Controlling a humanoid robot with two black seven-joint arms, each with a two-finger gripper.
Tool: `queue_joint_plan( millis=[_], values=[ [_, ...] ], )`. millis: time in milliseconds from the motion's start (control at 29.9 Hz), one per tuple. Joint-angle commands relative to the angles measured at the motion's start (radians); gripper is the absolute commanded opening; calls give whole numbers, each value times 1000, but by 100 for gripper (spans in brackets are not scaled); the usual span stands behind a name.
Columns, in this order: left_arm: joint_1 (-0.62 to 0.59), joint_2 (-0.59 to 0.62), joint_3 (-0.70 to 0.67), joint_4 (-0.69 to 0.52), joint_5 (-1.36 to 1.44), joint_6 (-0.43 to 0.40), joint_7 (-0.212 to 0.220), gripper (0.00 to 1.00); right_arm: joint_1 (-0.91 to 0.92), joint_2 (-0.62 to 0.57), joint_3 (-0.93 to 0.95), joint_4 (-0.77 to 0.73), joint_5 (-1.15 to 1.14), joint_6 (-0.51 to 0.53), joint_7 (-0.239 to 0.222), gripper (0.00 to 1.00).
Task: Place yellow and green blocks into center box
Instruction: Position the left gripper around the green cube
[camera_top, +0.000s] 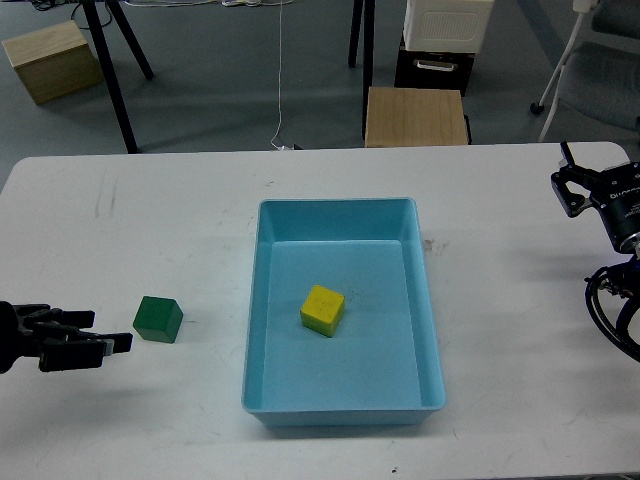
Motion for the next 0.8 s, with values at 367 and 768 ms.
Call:
queue_joint_plan(
  millis=[367, 768],
  values=[
    [-56, -205, 10, 224, 16, -80, 165, 100, -1, -75, 4, 63, -1, -6, 6, 99],
    [-69, -205, 32, 219, 22, -102, 205, 100, -5, -87, 5, 90, -1, -7, 6, 99]
  ],
)
